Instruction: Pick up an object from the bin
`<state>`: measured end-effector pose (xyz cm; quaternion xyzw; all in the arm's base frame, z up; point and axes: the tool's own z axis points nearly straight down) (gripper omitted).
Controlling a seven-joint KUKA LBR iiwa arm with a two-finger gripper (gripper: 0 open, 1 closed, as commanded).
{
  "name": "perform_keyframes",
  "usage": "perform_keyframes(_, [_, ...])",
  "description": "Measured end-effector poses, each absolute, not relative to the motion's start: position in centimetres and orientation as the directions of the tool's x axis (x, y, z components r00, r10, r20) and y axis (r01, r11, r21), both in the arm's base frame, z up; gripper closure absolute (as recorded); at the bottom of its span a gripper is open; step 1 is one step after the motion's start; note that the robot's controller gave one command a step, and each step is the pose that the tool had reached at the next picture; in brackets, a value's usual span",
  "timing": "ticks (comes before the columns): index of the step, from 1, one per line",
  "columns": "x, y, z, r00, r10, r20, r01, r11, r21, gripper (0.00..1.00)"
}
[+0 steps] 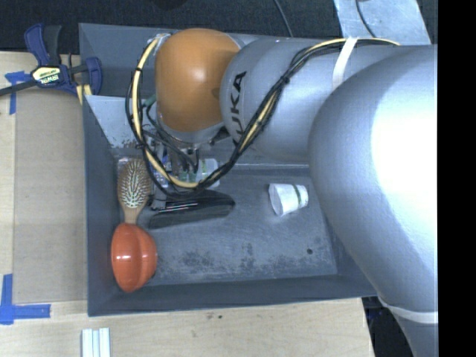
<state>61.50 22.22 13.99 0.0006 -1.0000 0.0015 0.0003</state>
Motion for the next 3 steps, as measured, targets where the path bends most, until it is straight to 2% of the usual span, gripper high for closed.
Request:
perform_keyframes(1, [61.5,22.4,14.2,-1.000,0.001,-0.001,0.001,1.000,0.001,0.00])
perform_keyframes(2, [61.6,13.6,7.3,-0.988,-0.156,0.003,-0.156,0.988,0.003,0.00])
perform_keyframes(3, [61.3,13.3,12.9,-0.988,-0.157,-0.012,-0.157,0.988,0.004,0.00])
